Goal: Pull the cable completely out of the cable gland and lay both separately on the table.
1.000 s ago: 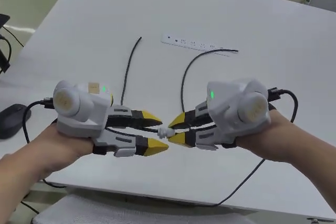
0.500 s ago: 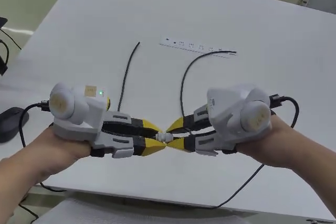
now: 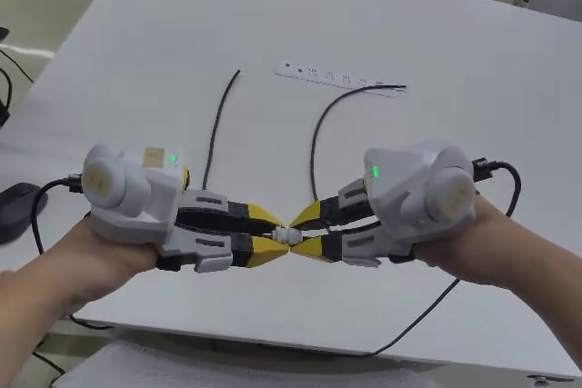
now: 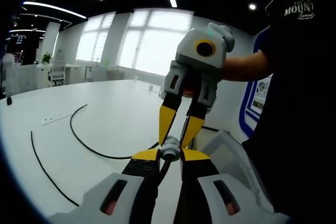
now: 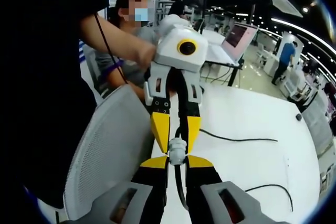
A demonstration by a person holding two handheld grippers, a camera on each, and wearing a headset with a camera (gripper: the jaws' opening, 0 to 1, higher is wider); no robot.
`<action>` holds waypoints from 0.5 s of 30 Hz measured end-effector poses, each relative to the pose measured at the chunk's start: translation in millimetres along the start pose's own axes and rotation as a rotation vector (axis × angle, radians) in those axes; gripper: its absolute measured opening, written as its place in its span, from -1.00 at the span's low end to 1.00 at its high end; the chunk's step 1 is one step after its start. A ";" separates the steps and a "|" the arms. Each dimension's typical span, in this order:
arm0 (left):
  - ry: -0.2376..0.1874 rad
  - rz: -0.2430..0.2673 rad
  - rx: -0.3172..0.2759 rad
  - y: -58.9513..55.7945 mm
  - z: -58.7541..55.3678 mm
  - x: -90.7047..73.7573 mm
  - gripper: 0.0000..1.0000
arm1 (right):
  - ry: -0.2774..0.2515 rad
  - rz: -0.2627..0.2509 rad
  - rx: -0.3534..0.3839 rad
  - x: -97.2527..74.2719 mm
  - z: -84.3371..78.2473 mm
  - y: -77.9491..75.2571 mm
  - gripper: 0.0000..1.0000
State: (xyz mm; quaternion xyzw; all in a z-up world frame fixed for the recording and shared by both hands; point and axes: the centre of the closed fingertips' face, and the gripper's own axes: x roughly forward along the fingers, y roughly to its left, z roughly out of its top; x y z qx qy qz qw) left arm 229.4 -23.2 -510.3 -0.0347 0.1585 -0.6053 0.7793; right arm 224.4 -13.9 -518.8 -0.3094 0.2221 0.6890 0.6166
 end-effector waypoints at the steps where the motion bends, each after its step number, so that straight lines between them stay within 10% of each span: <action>1: 0.001 -0.002 0.003 -0.7 -0.1 0.2 -0.69 | 0.000 0.003 -0.001 -0.2 0.1 0.8 -0.88; 8: 0.009 0.004 -0.004 -1.8 0.7 1.5 -0.71 | -0.010 -0.001 -0.005 -2.6 -0.1 1.4 -0.85; 15: -0.002 -0.006 0.032 -6.5 8.8 0.6 -0.71 | -0.121 0.077 0.280 -14.5 7.1 0.7 -0.81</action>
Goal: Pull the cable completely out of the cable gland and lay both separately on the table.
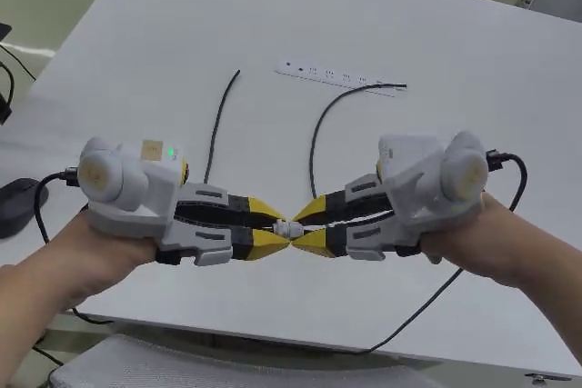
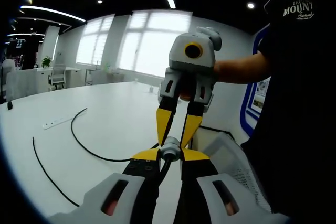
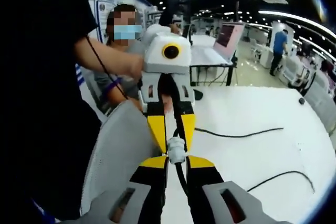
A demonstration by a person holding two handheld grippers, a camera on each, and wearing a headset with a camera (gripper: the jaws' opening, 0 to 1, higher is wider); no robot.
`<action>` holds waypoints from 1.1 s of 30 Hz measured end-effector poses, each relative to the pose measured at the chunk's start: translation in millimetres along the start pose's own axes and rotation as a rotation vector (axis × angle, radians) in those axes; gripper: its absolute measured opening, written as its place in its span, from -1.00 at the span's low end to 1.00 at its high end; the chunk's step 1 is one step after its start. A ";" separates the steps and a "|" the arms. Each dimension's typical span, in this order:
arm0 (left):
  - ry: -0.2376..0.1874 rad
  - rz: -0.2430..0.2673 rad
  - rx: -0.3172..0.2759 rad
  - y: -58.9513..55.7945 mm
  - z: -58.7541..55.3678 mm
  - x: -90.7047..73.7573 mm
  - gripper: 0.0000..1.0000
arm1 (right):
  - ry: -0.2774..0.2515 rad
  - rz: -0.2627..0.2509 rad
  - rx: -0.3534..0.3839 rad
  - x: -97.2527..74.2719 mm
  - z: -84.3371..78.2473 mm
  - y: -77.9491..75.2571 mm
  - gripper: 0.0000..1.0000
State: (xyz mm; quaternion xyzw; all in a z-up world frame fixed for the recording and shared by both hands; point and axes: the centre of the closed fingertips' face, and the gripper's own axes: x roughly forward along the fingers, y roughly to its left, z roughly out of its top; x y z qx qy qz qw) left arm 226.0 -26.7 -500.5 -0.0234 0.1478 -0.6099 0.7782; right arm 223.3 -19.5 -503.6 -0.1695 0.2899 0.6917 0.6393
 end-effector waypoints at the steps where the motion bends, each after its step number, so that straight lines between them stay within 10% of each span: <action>1: -0.002 0.006 0.022 0.9 1.6 0.0 -0.71 | -0.026 -0.001 -0.002 -2.7 3.7 -3.2 -0.80; 10: -0.002 0.012 0.079 0.3 12.2 1.3 -0.71 | -0.225 0.249 0.448 -23.0 15.0 -10.6 -0.70; 15: 0.011 0.022 0.111 0.8 13.6 4.7 -0.71 | -0.245 0.379 0.592 -22.0 7.1 -9.3 -0.70; 28: 0.048 0.021 0.141 -2.1 14.4 15.8 -0.70 | -0.240 0.523 0.660 -16.6 0.9 1.8 -0.79; 33: 0.070 0.009 0.141 -1.5 11.4 18.0 -0.71 | -0.232 0.504 0.514 -15.9 -3.1 4.5 -0.85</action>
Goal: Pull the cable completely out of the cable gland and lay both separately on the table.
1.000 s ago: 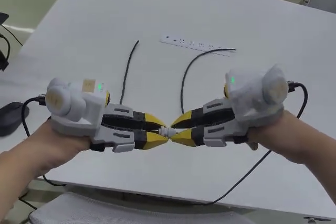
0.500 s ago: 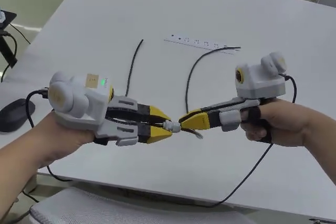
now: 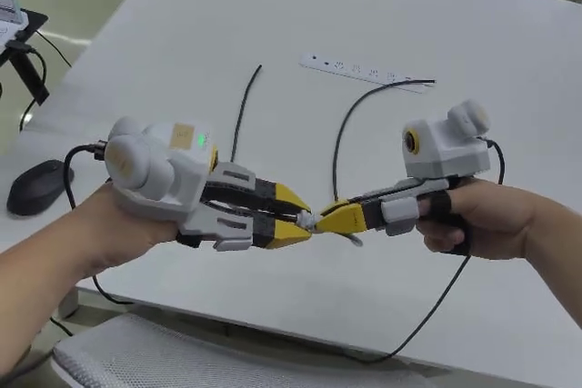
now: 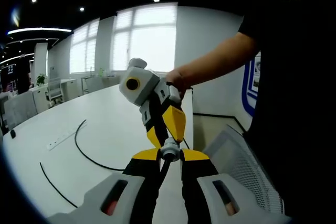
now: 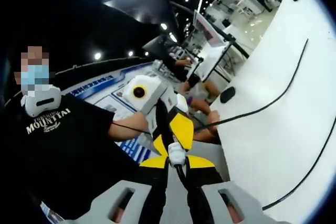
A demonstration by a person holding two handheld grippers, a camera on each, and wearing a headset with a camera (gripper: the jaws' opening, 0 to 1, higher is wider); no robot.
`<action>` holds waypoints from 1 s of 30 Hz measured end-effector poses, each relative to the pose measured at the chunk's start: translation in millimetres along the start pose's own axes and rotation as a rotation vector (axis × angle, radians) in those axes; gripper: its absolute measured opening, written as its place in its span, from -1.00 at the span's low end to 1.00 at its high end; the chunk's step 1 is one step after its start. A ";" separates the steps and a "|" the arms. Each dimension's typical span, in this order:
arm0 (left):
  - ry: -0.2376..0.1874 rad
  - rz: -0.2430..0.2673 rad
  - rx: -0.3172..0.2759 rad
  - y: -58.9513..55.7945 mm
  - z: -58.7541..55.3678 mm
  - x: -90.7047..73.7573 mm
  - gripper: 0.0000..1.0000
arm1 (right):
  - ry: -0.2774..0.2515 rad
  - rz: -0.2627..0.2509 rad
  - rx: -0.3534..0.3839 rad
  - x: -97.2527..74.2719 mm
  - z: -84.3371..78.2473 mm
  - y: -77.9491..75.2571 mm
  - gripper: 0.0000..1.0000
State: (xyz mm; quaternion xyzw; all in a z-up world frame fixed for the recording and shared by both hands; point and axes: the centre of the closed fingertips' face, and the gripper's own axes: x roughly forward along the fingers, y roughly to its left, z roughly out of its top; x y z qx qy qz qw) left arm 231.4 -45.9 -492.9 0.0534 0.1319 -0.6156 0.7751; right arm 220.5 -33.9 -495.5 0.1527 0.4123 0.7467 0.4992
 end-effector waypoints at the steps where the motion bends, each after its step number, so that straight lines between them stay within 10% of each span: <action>1: 0.002 -0.003 -0.002 0.1 -0.5 0.4 -0.71 | 0.009 -0.008 -0.008 0.3 -0.7 -0.2 -0.86; 9: -0.007 -0.013 -0.059 3.2 0.0 -1.5 -0.71 | 0.104 -0.157 -0.256 0.9 2.7 -0.6 -0.89; 22: -0.029 -0.047 -0.236 -2.0 -7.1 -13.9 -0.71 | 0.385 -0.595 -0.935 14.2 -0.1 -4.3 -0.87; 30: -0.049 -0.068 -0.339 -3.1 -5.4 -16.3 -0.70 | 0.441 -0.727 -1.116 17.4 0.1 -2.1 -0.87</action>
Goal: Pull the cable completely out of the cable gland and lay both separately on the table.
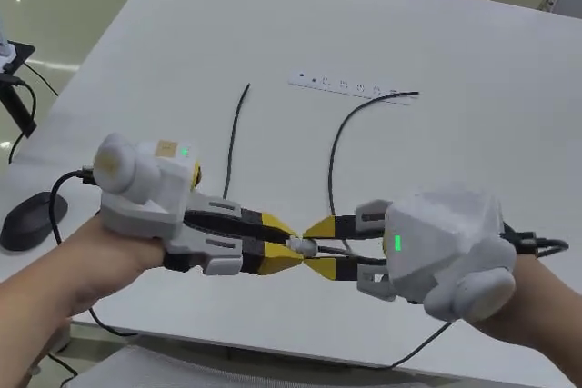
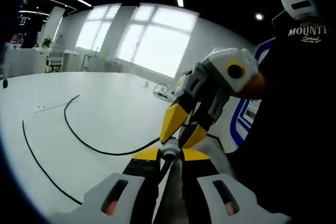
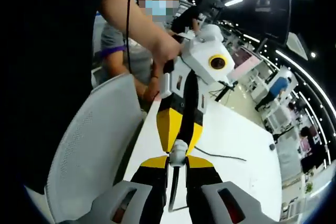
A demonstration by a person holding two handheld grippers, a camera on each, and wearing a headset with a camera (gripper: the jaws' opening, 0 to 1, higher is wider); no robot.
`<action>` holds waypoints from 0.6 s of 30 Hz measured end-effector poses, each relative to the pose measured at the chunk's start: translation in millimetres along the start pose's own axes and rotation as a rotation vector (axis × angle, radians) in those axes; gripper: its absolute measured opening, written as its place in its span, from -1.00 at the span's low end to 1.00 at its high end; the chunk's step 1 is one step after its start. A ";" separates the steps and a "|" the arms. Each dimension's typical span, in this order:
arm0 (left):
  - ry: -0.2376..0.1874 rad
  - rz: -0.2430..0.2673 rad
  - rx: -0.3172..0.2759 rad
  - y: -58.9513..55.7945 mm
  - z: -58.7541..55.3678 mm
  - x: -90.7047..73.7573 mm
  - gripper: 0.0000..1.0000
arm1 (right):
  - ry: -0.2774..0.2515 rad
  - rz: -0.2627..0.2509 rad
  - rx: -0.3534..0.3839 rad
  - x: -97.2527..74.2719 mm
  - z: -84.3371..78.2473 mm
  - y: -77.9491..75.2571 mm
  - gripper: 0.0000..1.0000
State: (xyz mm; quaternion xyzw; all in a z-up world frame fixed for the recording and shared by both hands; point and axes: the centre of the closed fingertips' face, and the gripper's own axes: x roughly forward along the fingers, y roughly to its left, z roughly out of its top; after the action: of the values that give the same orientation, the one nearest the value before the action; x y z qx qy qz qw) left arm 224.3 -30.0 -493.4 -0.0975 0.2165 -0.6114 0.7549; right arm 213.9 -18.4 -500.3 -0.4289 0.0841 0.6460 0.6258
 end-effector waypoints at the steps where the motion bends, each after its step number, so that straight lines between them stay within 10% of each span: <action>1: -0.003 0.002 0.008 0.4 0.4 -0.2 -0.70 | 0.000 -0.006 -0.004 0.2 -0.3 -0.5 -0.86; 13: 0.005 0.006 0.057 0.9 -0.3 2.6 -0.70 | -0.044 -0.005 0.170 -0.1 -5.0 -5.7 -0.84; 18: 0.012 0.015 0.138 -0.4 -1.6 3.8 -0.70 | -0.087 0.058 0.397 -5.1 -12.1 -3.6 -0.78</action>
State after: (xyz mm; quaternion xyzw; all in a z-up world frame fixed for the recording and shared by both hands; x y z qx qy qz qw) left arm 223.9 -33.5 -495.5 -0.0398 0.1792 -0.6196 0.7632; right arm 221.7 -29.2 -502.8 -0.2663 0.1950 0.6525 0.6821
